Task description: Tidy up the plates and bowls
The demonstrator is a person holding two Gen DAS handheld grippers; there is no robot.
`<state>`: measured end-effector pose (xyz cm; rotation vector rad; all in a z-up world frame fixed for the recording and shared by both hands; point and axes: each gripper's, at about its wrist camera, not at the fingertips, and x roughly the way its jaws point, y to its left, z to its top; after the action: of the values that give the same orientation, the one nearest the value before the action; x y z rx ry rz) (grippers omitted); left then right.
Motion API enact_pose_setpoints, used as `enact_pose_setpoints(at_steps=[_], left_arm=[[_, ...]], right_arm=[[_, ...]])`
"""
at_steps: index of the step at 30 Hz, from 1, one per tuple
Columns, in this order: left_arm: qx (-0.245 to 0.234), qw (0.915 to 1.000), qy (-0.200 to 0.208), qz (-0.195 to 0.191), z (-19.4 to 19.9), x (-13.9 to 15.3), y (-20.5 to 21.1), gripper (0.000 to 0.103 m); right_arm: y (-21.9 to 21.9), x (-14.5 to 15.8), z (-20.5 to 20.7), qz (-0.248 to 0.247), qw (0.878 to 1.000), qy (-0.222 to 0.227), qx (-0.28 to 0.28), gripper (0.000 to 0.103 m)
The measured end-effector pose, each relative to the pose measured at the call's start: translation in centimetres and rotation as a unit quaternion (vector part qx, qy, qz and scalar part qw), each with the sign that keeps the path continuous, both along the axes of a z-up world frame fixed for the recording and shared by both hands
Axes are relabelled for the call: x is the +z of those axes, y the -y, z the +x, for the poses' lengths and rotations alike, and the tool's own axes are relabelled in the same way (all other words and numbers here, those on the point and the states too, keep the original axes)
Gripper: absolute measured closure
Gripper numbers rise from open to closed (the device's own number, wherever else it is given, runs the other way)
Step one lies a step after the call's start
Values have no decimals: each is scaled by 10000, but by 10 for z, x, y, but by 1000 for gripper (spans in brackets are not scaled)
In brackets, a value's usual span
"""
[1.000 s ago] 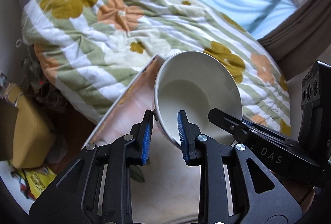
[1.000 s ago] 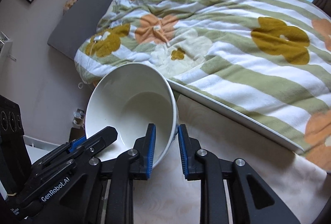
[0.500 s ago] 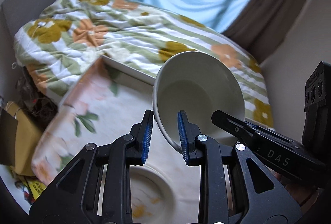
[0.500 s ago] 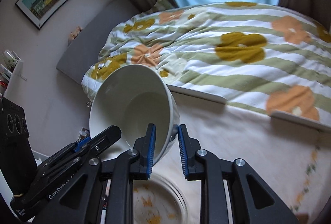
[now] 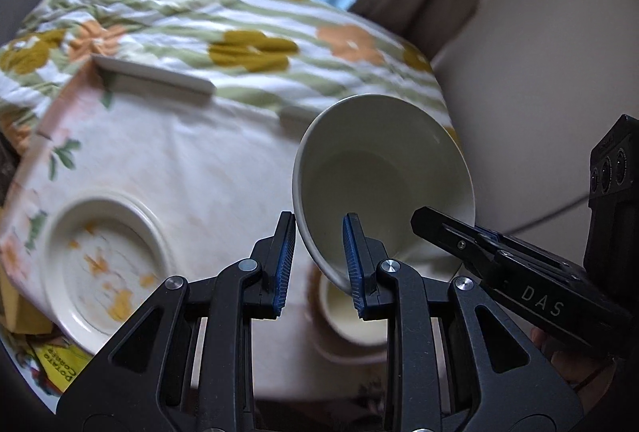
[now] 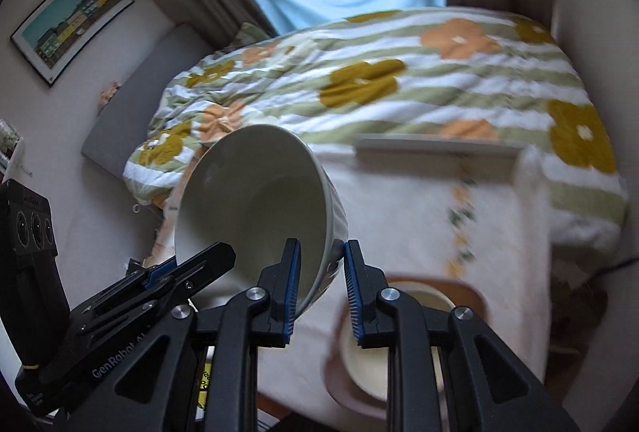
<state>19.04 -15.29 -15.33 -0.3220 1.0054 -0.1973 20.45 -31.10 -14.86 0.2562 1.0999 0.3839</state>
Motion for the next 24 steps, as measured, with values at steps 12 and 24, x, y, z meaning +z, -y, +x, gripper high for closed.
enact_pose_setpoints(at_steps=[12,24], left_arm=[[-948,9909,-927,247,-5,-59,56,81],[-1267,9811,-920,1136,-6,-85,78,81]], right_arm=[[55,-61,-40,-163,9947,-788,-638,83],[56,-85,-50,-369,9940,-812,-637,83]])
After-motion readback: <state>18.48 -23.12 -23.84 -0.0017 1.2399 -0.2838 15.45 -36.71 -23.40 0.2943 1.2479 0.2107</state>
